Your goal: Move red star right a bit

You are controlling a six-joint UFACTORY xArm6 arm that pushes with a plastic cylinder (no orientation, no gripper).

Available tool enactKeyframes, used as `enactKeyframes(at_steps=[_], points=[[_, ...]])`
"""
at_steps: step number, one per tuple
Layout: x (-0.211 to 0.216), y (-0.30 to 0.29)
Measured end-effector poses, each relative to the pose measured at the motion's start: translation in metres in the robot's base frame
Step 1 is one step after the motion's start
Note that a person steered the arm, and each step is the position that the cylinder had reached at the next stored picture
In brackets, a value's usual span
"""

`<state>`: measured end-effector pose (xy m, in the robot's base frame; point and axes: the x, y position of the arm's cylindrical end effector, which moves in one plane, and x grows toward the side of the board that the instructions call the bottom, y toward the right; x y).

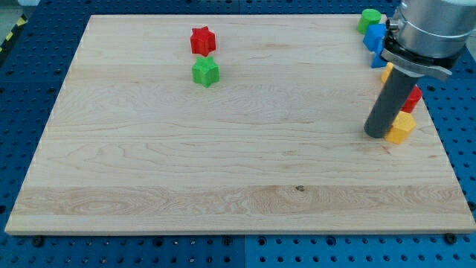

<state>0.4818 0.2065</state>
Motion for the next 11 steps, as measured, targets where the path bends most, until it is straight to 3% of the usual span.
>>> enactKeyframes(at_steps=[3, 4, 7, 8, 9, 10, 11], points=[[0.000, 0.008], [-0.030, -0.073], [-0.262, -0.171], [-0.290, -0.224], [-0.288, -0.291], [-0.288, -0.398], [-0.263, -0.405]])
